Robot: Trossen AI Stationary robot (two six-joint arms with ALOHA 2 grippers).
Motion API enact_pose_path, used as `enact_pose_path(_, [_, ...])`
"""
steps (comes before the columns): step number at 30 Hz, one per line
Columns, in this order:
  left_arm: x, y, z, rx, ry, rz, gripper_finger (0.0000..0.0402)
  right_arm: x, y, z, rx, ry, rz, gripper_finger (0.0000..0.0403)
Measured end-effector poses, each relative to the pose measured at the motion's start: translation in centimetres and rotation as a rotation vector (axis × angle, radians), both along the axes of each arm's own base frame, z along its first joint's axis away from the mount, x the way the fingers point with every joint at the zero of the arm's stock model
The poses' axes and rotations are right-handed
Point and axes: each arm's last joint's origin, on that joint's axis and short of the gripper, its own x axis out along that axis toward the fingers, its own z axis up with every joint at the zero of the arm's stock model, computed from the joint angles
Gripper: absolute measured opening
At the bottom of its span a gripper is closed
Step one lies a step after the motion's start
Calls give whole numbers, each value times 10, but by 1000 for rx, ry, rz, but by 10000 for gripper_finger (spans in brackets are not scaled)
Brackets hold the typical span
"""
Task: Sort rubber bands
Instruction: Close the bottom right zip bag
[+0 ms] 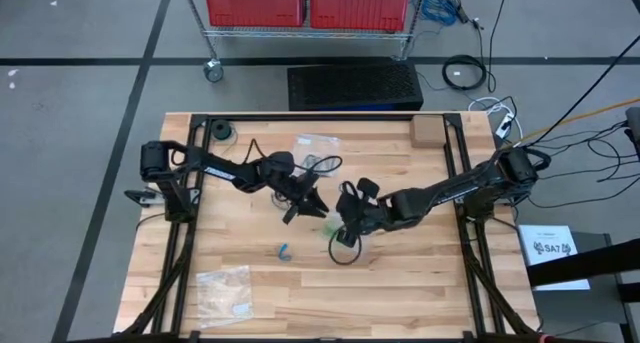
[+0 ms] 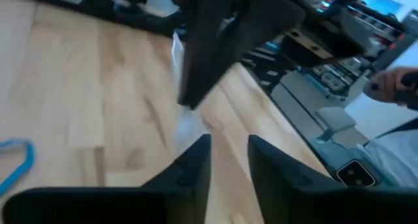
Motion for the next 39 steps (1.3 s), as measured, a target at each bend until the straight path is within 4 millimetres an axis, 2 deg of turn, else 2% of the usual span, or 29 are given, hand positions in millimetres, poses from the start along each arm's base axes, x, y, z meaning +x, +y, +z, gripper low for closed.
enact_pose_path(5, [2,-8,4,51,-67,-30,143,-3,12,11,-42,13,-3,0])
enact_pose_path(9, [2,-7,4,64,-74,-11,152,-7,19,17,-64,33,-23,0])
enact_pose_path(15, [5,-3,11,120,-162,69,153,-13,27,21,-76,56,-45,0])
enact_pose_path(25, [6,-10,10,120,-153,60,153,-11,31,33,-109,14,-51,0])
enact_pose_path(33, [8,-16,11,137,-163,104,152,-10,32,34,-109,7,-49,0])
enact_pose_path(39, [8,-16,12,134,-166,114,116,-10,32,34,-108,7,-48,0])
